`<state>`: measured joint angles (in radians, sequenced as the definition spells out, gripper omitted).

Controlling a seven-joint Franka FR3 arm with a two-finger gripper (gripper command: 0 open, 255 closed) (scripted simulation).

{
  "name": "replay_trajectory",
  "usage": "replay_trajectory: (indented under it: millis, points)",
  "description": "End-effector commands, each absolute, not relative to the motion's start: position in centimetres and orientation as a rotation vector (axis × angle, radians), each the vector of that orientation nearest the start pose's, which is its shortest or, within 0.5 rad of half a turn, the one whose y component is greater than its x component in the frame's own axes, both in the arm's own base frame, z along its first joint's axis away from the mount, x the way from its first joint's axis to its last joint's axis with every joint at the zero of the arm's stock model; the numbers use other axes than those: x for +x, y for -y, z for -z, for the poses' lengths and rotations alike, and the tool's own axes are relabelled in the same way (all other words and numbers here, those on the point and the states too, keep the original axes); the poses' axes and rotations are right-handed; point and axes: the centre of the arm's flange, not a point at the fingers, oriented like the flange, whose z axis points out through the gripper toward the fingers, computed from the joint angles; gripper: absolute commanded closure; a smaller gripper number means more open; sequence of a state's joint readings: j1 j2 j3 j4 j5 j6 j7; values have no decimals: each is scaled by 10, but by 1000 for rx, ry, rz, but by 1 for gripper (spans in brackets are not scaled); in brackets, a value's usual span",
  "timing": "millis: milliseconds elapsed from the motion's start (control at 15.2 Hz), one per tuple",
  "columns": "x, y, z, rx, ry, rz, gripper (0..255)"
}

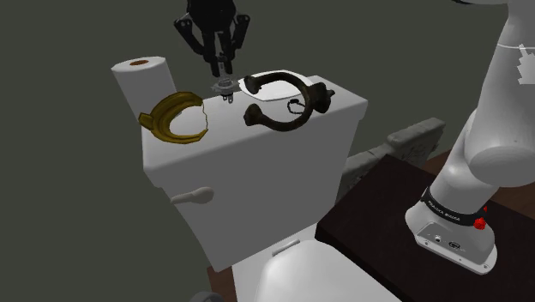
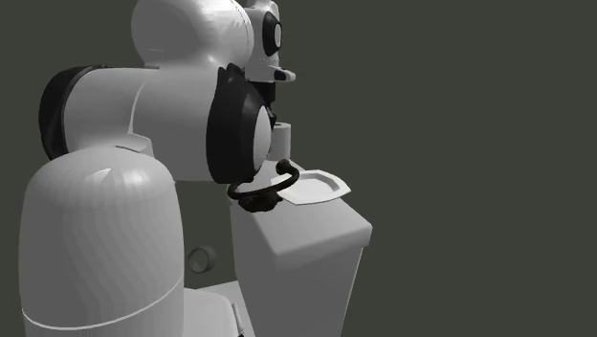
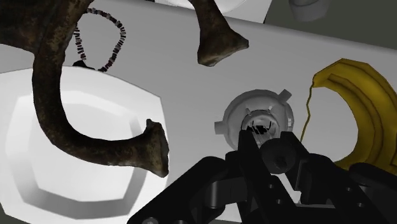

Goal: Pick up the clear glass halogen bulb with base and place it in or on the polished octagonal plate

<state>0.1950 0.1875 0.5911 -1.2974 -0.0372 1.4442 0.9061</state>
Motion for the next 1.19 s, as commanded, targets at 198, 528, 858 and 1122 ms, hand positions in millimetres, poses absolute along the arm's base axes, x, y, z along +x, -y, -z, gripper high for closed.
replay_trajectory:
  millis: [198, 528, 858, 1122]
  points:
    - [446, -388, -675, -3096, -205, -88, 255]
    - [448, -375, -698, -3096, -205, -88, 255]
    - [463, -311, -706, -3096, -205, -88, 255]
    - [474, -260, -713, -3096, -205, -88, 255]
